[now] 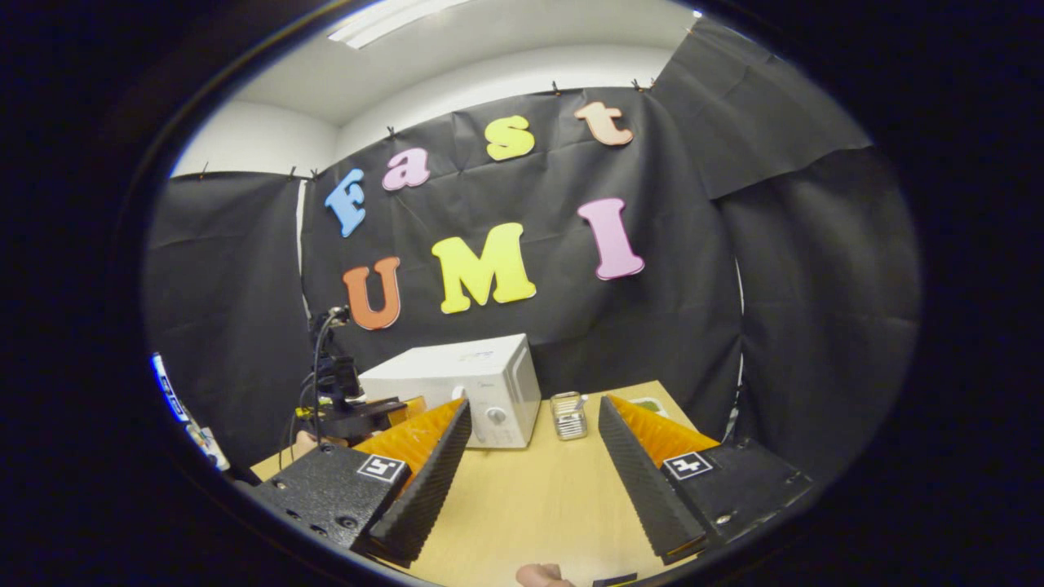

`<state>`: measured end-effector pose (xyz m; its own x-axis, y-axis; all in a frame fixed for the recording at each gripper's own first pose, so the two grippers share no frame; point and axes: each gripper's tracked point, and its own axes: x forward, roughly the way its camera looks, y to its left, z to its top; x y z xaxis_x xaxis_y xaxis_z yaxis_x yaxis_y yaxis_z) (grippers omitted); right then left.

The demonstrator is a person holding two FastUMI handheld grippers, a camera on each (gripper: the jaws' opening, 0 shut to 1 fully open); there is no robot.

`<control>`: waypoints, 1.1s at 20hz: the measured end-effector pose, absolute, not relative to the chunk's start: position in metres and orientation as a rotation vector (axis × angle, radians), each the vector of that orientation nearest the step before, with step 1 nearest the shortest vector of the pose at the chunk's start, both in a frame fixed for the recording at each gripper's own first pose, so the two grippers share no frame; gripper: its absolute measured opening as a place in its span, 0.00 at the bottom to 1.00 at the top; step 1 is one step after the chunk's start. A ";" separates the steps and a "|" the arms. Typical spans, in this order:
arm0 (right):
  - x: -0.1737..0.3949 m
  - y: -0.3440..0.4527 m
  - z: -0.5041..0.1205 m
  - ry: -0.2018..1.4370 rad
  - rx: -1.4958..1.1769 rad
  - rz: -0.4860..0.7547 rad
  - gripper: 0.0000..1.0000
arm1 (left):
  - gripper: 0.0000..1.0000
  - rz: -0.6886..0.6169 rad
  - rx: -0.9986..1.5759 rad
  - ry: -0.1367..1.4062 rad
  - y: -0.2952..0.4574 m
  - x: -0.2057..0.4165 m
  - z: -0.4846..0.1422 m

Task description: Open the microwave oven with the left hand, put the food in, and close the microwave oven.

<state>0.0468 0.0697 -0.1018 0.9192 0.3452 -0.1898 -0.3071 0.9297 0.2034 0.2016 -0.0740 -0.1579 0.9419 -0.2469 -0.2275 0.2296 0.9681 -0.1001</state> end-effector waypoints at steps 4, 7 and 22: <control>0.034 0.068 -0.095 0.221 0.186 0.322 1.00 | 0.95 -0.165 0.005 0.172 -0.047 0.148 -0.114; 0.024 0.064 -0.086 0.200 0.191 0.300 1.00 | 0.94 -0.139 0.027 0.131 -0.034 0.096 -0.081; -0.040 0.069 -0.014 0.008 0.048 0.209 1.00 | 0.96 -0.076 -0.022 -0.044 0.007 -0.064 0.013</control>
